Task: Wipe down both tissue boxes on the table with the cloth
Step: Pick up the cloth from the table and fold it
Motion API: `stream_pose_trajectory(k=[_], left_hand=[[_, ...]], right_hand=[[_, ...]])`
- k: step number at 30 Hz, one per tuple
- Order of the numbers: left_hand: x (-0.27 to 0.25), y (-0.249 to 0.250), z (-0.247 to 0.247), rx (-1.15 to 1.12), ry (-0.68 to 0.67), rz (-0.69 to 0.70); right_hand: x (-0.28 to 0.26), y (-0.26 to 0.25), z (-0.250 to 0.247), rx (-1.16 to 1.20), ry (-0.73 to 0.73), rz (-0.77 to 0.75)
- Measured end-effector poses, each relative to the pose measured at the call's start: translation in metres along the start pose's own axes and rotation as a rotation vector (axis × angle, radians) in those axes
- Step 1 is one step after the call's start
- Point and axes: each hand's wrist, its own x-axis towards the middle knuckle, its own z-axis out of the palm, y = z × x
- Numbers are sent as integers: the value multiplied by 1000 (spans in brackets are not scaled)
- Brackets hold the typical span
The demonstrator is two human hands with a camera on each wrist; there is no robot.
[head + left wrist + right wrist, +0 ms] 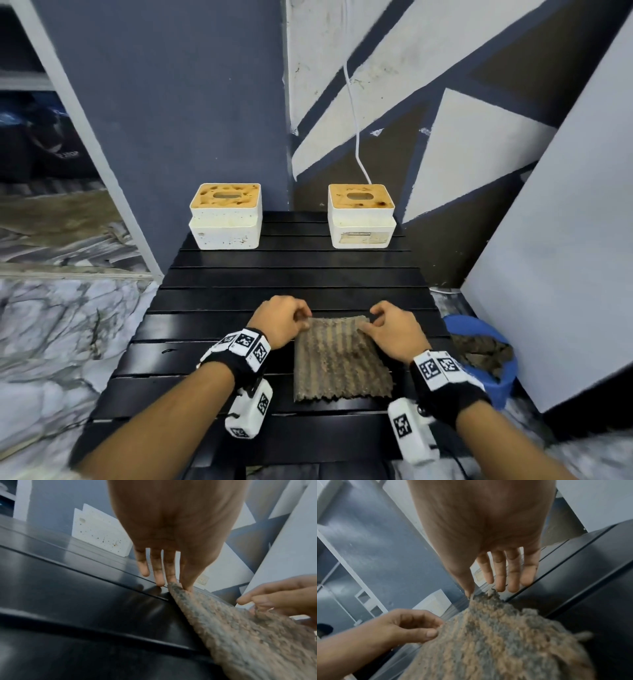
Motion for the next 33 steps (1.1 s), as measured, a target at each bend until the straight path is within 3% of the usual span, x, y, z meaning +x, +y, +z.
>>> stream_pose_trajectory(k=[8,14,22,26,29,33], left_hand=[[3,-6,1,-106,121,-41],[5,-15,8,-124,68,-19],[8,-13,-1,-84,-44,-16],[6,-10,-11,-168,8,-8],[1,-5,-19,-255,74,45],[-16,0,-21,-159,121,206]], right_hand=[[31,-9,11,-123,55,-85],[41,-5,6,-171,-66,-272],[46,-12,1,-272,-184,-287],[45,-19,-16,-208,-184,-261],[37,-23,-33,-136,-148,-320],[13,-21,-44,-99,-144,-395]])
